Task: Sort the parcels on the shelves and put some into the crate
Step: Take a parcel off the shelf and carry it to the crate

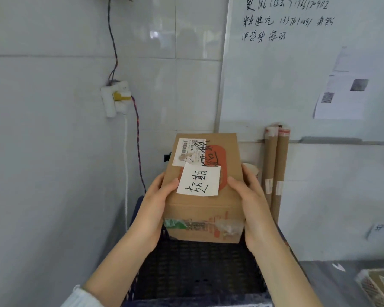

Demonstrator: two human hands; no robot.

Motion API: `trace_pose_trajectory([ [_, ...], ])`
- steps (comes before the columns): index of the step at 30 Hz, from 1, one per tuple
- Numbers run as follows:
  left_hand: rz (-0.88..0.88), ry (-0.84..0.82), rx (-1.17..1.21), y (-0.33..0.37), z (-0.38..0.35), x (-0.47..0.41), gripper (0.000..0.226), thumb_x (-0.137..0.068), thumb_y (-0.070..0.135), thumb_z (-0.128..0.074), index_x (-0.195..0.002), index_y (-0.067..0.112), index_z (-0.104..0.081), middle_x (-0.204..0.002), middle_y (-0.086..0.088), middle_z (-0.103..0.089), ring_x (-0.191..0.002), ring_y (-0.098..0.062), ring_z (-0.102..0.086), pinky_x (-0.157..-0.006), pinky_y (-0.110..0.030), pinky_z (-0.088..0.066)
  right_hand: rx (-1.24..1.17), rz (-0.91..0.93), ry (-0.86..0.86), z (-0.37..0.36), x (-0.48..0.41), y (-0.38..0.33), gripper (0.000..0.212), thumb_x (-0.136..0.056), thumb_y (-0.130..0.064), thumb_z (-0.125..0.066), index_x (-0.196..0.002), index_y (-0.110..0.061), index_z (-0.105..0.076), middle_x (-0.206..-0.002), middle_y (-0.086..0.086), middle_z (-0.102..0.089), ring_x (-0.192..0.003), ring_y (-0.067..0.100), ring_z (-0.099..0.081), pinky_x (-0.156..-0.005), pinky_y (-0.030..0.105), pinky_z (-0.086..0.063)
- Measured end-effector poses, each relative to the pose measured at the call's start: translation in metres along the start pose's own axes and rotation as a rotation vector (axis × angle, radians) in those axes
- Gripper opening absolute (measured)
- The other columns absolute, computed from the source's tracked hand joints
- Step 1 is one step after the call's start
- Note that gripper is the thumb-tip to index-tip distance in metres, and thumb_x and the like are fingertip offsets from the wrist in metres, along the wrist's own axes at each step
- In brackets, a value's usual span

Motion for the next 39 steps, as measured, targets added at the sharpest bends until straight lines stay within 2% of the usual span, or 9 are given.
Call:
trace_pose_trajectory([
  [6,0.070,0.158,-0.029,-0.035,0.036,-0.001,0.035,-0.089,0.031,-0.061,-0.124,0.031,-0.056,-0.105,0.003,-0.073,-0.096,-0.019,-0.070,-0.077,-0.034,-0.052,0.058,-0.182,-0.125,-0.008,-0.021,0.045,0.043,-0.094,-0.022,-0.058,-0.134,-0.036,-0.049,-0.120,-0.004,-0.064,-0.100,0.016,-0.064,-0.065,0.031,-0.051],
  [13,0.183,0.349,-0.133,-0.091,0.072,0.004,0.040,-0.090,0.033,-0.060,-0.128,0.034,-0.051,-0.118,0.001,-0.067,-0.105,-0.021,-0.064,-0.097,-0.045,-0.048,0.260,-0.334,-0.175,-0.011,-0.046,0.117,0.045,-0.094,-0.020,-0.058,-0.136,-0.028,-0.046,-0.124,-0.001,-0.060,-0.107,0.018,-0.059,-0.073,0.032,-0.050],
  [18,0.299,0.397,-0.161,-0.127,0.086,0.000,0.037,-0.094,0.018,-0.056,-0.129,0.024,-0.047,-0.114,-0.004,-0.065,-0.100,-0.022,-0.064,-0.072,-0.031,-0.051,0.316,-0.457,-0.157,-0.011,-0.054,0.170,0.049,-0.090,-0.015,-0.061,-0.136,-0.025,-0.045,-0.125,0.002,-0.058,-0.111,0.024,-0.059,-0.095,0.048,-0.050],
  [22,0.358,0.402,-0.244,-0.146,0.097,-0.008,0.038,-0.095,0.010,-0.053,-0.128,0.025,-0.042,-0.098,0.007,-0.065,-0.086,-0.013,-0.065,-0.062,-0.024,-0.050,0.355,-0.473,-0.169,-0.015,-0.061,0.196,0.055,-0.083,-0.009,-0.067,-0.132,-0.027,-0.046,-0.121,-0.005,-0.058,-0.111,0.021,-0.057,-0.097,0.047,-0.049],
  [24,0.371,0.397,-0.295,-0.152,0.101,-0.013,0.039,-0.095,0.011,-0.053,-0.128,0.029,-0.041,-0.095,0.010,-0.066,-0.084,-0.010,-0.067,-0.062,-0.023,-0.052,0.366,-0.486,-0.161,-0.016,-0.067,0.205,0.052,-0.085,-0.009,-0.065,-0.129,-0.028,-0.045,-0.113,-0.007,-0.057,-0.107,0.019,-0.056,-0.094,0.045,-0.050],
  [27,0.369,0.368,-0.372,-0.159,0.101,-0.024,0.037,-0.095,0.011,-0.054,-0.122,0.035,-0.045,-0.097,0.012,-0.068,-0.085,-0.008,-0.069,-0.067,-0.025,-0.055,0.395,-0.495,-0.123,-0.014,-0.078,0.217,0.047,-0.090,-0.017,-0.062,-0.132,-0.026,-0.044,-0.116,-0.001,-0.056,-0.101,0.018,-0.055,-0.085,0.040,-0.049],
  [32,0.327,0.349,-0.485,-0.166,0.097,-0.039,0.029,-0.094,0.009,-0.053,-0.108,0.035,-0.054,-0.090,0.013,-0.068,-0.075,-0.002,-0.068,-0.057,-0.015,-0.051,0.433,-0.510,-0.085,-0.006,-0.089,0.233,0.050,-0.094,-0.021,-0.058,-0.140,-0.018,-0.038,-0.122,0.005,-0.055,-0.097,0.018,-0.051,-0.082,0.037,-0.044],
  [35,0.346,0.391,-0.540,-0.173,0.103,-0.045,0.027,-0.096,0.013,-0.049,-0.113,0.034,-0.051,-0.090,0.013,-0.066,-0.079,-0.003,-0.066,-0.062,-0.018,-0.053,0.454,-0.518,-0.074,-0.006,-0.095,0.239,0.047,-0.095,-0.019,-0.057,-0.139,-0.015,-0.040,-0.121,0.008,-0.056,-0.094,0.019,-0.052,-0.080,0.037,-0.046],
  [39,0.339,0.396,-0.615,-0.184,0.109,-0.056,0.023,-0.098,0.019,-0.045,-0.113,0.036,-0.044,-0.092,0.011,-0.066,-0.083,-0.008,-0.067,-0.073,-0.029,-0.058,0.474,-0.520,-0.060,-0.009,-0.103,0.245,0.043,-0.095,-0.012,-0.056,-0.136,-0.014,-0.044,-0.117,0.006,-0.057,-0.097,0.020,-0.054,-0.088,0.041,-0.051],
])
Point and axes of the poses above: each hand's wrist, its own x-axis away from the middle knuckle, its own z-axis out of the back of the hand, y = z × x, the point moved 4 cm from there along -x, towards the middle knuckle
